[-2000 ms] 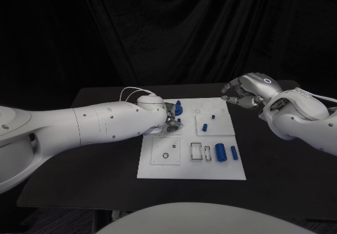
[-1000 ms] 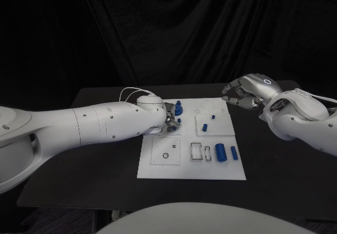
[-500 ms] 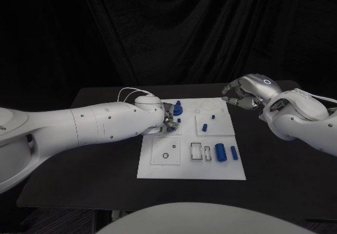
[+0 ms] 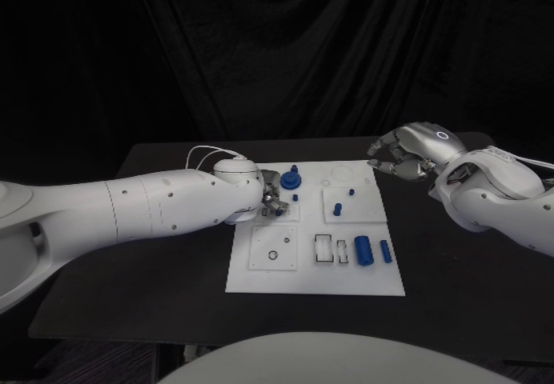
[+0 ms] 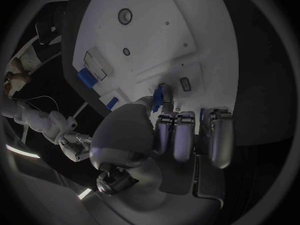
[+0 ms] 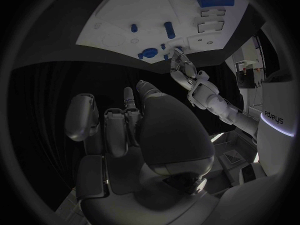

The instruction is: Assemble the parts on the task board

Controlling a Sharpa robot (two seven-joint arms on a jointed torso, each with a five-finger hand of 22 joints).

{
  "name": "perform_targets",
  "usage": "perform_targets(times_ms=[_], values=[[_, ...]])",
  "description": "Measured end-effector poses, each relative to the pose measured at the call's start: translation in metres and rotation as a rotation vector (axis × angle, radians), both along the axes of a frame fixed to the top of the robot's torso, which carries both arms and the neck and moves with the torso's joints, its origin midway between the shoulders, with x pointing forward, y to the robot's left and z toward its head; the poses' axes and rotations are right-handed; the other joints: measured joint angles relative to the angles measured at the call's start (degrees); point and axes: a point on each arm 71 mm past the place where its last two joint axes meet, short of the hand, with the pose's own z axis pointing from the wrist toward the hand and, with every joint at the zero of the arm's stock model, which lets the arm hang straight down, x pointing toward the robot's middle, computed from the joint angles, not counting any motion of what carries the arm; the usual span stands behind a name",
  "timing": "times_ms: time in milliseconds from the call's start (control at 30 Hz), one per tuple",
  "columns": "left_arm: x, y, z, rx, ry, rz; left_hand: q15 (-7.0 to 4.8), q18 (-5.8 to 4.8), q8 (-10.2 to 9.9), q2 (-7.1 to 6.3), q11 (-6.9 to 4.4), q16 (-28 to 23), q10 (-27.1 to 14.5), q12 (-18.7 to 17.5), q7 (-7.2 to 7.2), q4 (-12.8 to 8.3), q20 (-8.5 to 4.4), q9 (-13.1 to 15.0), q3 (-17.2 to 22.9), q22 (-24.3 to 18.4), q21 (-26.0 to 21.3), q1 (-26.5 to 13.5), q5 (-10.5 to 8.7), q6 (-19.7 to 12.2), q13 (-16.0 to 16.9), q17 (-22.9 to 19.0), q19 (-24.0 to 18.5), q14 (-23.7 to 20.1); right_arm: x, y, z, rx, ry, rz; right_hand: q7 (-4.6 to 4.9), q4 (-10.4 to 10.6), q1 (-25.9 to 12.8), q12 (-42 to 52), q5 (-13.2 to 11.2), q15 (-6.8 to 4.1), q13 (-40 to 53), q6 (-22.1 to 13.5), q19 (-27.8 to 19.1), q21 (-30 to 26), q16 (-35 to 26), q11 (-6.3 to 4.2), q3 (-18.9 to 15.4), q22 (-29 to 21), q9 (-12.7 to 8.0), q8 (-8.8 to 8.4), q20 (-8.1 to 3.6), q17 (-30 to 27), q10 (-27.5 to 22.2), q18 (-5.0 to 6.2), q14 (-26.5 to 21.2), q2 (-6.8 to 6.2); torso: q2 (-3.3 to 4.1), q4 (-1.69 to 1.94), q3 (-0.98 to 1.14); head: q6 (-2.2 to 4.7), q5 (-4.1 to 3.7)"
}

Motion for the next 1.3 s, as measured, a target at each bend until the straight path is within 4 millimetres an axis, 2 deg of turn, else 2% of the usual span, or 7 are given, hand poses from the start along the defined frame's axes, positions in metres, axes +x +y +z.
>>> perform_targets(times_ms=[433, 1133, 1300], values=[[-0.0007, 0.0059, -0.0017, -0.007, -0.007, 0.017, 0.00, 0.00, -0.4, -1.13, 0.00, 0.0, 0.0, 0.0, 0.20, 0.1, 0.00, 0.4, 1.8, 0.0, -0.4, -1.1, -1.24, 0.2, 0.0, 0.0, 0.0, 0.0, -0.0003, -0.0018, -0.0009, -0.004, 0.007, -0.006, 0.21, 0.0, 0.0, 0.0, 0.0, 0.00, 0.0, 0.2, 0.0, -0.2, 0.0, 0.00, 0.0, 0.0, 0.0, 0.00, 0.00, 0.0, 0.0, 0.00, 0.0, 0.00, -0.01, 0.06, -0.05, 0.00, 0.27], [-0.0028, 0.0092, -0.0055, -0.026, -0.020, 0.037, 0.01, 0.00, -0.8, -1.13, 0.01, 0.0, 0.0, 0.0, 0.24, -0.1, 0.00, 0.4, 2.3, 0.0, -0.4, -1.1, -1.24, 0.2, 0.0, 0.0, 0.0, 0.0, -0.0002, -0.0040, -0.0015, -0.008, 0.013, -0.013, 0.21, 0.0, 0.0, 0.0, 0.0, 0.00, 0.0, 0.2, 0.0, -0.2, -0.2, 0.21, 0.0, 0.0, 0.0, 0.00, 0.00, 0.0, -0.2, 0.00, 0.0, 0.00, -0.01, -0.05, -0.05, 0.00, 0.42], [-0.0040, 0.0098, -0.0060, -0.029, -0.021, 0.038, 0.01, 0.01, -1.1, -1.50, 0.01, 0.0, 0.0, 0.0, 0.24, 0.0, -0.21, 0.5, 2.8, 0.0, -0.7, -1.5, -1.92, 0.2, 0.0, 0.0, -0.2, 0.0, -0.0001, -0.0037, -0.0018, -0.009, 0.015, -0.013, 0.00, 0.0, 0.0, 0.0, 0.0, 0.00, 0.0, 0.4, 0.0, -0.2, -0.2, 0.21, 0.0, 0.0, 0.0, 0.00, 0.00, 0.0, -0.2, 0.00, 0.0, 0.00, -0.02, -0.05, -0.06, 0.00, 0.44]])
